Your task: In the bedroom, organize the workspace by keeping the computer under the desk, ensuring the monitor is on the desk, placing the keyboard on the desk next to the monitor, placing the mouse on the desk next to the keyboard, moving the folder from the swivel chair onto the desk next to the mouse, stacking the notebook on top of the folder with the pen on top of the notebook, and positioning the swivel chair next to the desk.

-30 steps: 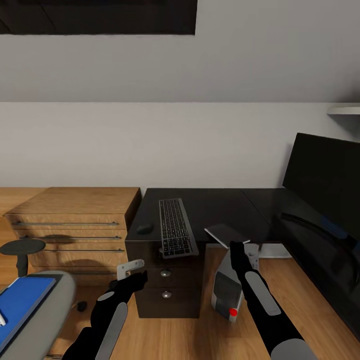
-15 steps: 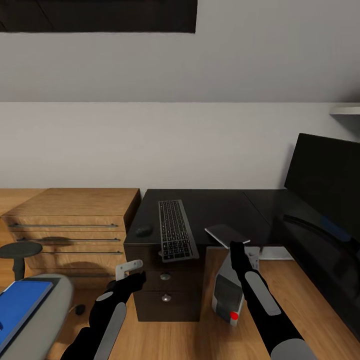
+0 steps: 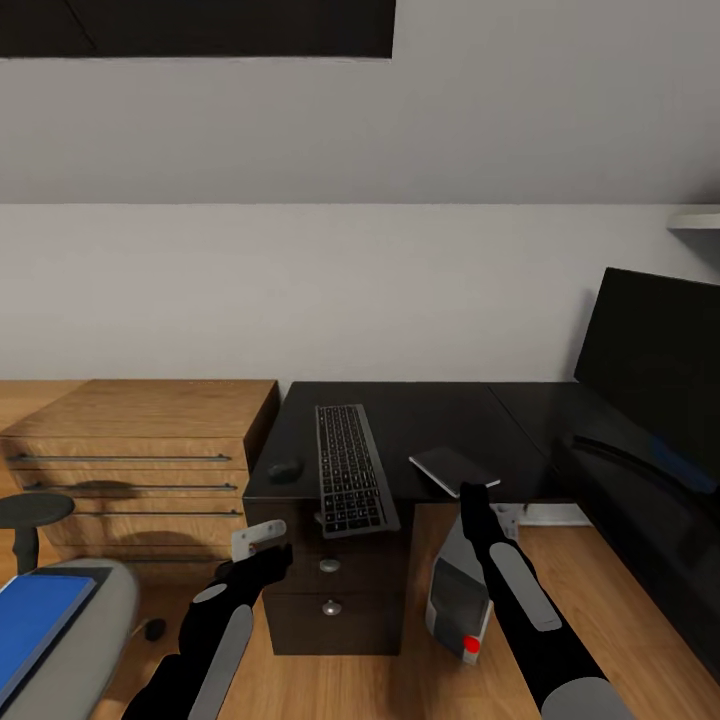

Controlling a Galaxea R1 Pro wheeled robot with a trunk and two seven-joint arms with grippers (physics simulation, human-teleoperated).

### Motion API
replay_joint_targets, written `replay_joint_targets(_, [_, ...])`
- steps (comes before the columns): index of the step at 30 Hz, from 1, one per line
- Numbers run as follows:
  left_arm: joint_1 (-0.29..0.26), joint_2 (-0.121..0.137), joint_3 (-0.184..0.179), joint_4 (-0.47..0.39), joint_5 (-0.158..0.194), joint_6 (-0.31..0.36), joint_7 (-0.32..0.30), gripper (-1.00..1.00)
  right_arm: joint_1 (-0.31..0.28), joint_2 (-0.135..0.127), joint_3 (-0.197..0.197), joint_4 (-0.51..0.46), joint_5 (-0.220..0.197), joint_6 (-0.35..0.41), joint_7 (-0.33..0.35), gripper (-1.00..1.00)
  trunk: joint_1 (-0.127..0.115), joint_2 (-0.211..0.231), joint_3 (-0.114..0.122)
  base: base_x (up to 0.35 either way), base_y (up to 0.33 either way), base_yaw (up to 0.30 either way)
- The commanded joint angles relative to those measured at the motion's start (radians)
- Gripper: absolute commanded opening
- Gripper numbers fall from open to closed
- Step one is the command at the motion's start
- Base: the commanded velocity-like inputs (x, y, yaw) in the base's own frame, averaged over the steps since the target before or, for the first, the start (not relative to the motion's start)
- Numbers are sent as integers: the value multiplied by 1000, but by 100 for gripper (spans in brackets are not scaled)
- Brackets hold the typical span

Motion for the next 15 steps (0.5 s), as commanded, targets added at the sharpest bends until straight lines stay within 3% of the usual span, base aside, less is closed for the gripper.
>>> replay_joint_targets(1, [-1, 0, -1, -1, 11, 2, 10, 100, 0, -1, 3, 4, -18, -10, -4, -100, 0, 0, -1, 10, 0, 0])
replay_joint_targets(6, [-1, 0, -1, -1, 11, 3, 10, 100, 0, -1, 2, 4, -18, -10, -5, -100, 0, 0, -1, 5, 0, 0])
replay_joint_targets(7, [-1, 0, -1, 0, 11, 3, 10, 100, 0, -1, 2, 4, -18, -10, -5, 100, 0, 0, -1, 2, 0, 0])
replay_joint_targets(15, [-1, 1, 0, 2, 11, 3, 10, 100, 0, -2, 3, 3, -18, -10, -5, 100, 0, 0, -1, 0, 0, 0])
